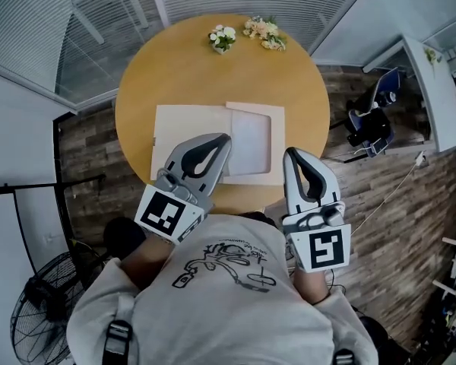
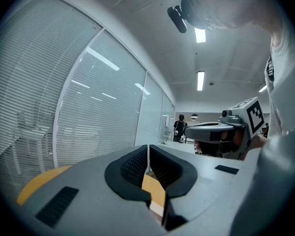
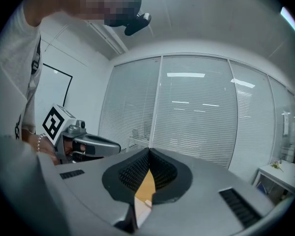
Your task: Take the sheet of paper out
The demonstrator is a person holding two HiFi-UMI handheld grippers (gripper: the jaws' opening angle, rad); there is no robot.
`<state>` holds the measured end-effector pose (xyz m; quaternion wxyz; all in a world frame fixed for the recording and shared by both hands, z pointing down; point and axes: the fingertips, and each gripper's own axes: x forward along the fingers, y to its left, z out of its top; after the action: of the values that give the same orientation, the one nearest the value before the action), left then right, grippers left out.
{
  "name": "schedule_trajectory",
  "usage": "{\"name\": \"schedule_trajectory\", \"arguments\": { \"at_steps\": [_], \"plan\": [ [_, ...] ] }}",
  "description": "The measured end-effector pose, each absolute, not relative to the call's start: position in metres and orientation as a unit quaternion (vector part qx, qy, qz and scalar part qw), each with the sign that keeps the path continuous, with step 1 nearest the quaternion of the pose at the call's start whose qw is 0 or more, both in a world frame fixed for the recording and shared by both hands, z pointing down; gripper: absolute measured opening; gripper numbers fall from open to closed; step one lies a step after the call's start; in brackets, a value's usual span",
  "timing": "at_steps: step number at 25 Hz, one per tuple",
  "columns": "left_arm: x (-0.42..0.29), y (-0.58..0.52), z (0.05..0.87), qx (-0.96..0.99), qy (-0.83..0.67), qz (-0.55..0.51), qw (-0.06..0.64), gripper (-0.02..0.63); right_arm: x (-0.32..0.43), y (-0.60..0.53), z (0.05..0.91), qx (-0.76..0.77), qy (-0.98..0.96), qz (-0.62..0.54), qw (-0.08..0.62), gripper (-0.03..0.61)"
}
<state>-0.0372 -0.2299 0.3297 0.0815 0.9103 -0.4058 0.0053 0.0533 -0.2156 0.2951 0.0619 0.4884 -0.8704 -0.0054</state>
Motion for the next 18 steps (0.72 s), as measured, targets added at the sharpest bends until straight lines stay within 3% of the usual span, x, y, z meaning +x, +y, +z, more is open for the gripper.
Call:
{"name": "schedule_trajectory", "arguments": {
  "at_steps": [4,18],
  "plan": [
    [-0.031,-0.24,0.382,0.913,-0.384,0.027,0.134,0.069,0.053,-0.219,0.301,0.488,-0.87,-0.005,0.066,0.008],
    [-0.026,-0.266,0.539,0.891,-0.38,0.128,0.213,0.114,0.054,-0.23,0.299,0.492,-0.867,-0.01,0.076,0.008]
  ]
}}
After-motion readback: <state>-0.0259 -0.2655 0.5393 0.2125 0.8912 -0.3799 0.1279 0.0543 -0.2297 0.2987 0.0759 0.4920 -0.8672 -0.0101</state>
